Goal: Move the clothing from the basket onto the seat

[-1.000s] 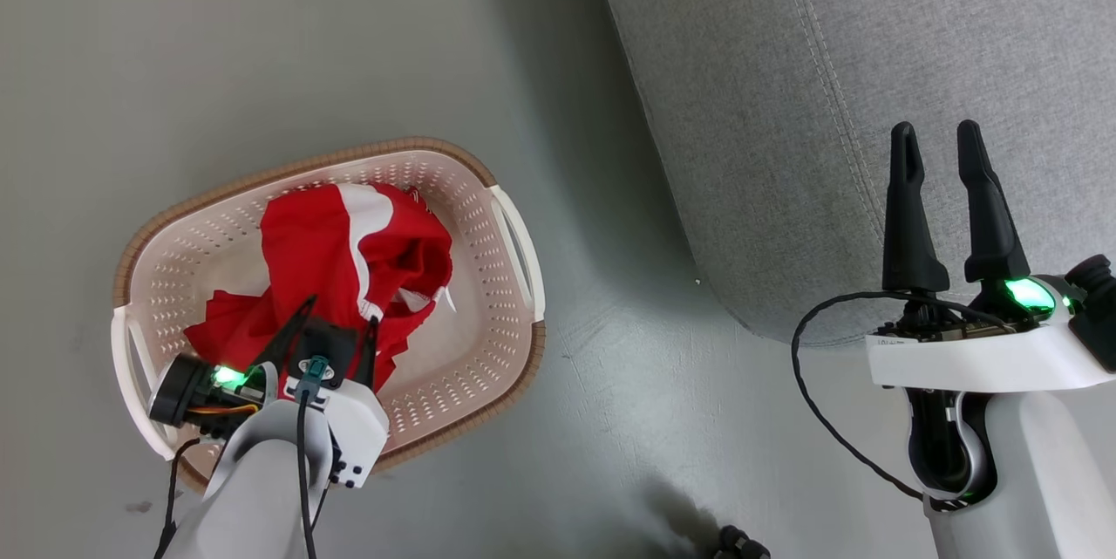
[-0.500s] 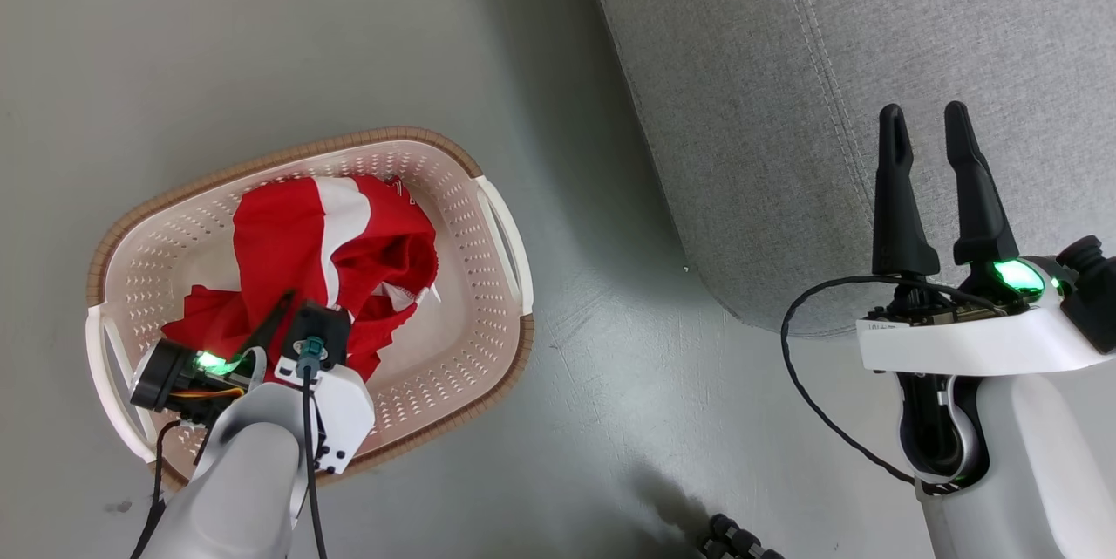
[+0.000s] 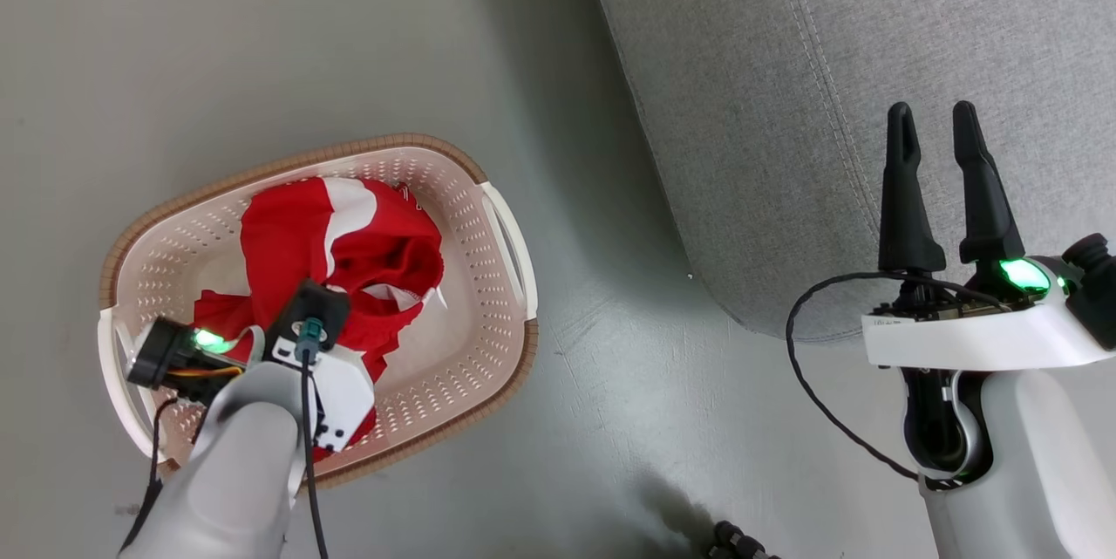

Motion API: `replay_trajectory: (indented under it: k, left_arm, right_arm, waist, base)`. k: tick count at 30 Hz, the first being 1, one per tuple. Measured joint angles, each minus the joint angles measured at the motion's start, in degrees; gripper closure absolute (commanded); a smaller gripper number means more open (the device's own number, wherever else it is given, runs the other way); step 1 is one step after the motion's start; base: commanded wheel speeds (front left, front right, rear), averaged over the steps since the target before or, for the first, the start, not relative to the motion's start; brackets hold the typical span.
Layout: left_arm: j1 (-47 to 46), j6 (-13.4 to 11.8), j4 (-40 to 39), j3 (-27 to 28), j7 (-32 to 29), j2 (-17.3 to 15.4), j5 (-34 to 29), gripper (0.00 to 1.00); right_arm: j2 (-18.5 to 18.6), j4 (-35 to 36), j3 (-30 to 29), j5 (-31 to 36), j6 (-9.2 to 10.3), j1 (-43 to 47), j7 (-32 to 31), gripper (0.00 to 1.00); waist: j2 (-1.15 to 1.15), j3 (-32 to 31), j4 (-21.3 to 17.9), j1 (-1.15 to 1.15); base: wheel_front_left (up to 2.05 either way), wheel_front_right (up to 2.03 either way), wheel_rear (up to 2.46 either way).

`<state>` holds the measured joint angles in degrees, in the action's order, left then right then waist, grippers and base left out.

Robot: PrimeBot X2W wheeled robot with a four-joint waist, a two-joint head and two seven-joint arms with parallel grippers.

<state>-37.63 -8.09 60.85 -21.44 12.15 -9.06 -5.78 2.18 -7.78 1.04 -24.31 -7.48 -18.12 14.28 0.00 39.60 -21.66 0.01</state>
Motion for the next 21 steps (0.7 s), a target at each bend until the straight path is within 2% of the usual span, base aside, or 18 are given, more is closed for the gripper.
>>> replay_trajectory:
  k: [13, 21]
  left_arm:
    - [-0.08, -0.57, -1.94, 1.27, 1.58, -0.81, 1.09, 1.00]
    - [2.18, -1.01, -5.95, 1.78, 2.00, 0.47, 2.34, 1.00]
  right_arm:
    - [0.02, -0.93, -0.02, 0.69, 0.00, -1.01, 0.01, 0.00]
    - [0.02, -1.97, 0.12, 3.20, 0.00, -0.92, 0.01, 0.00]
  waist:
    - [0.00, -2.40, 1.16, 0.00]
    - [0.00, -5.32, 2.62, 0.00]
  base:
    - [0.00, 0.00, 0.00]
    - [0.00, 0.00, 0.00]
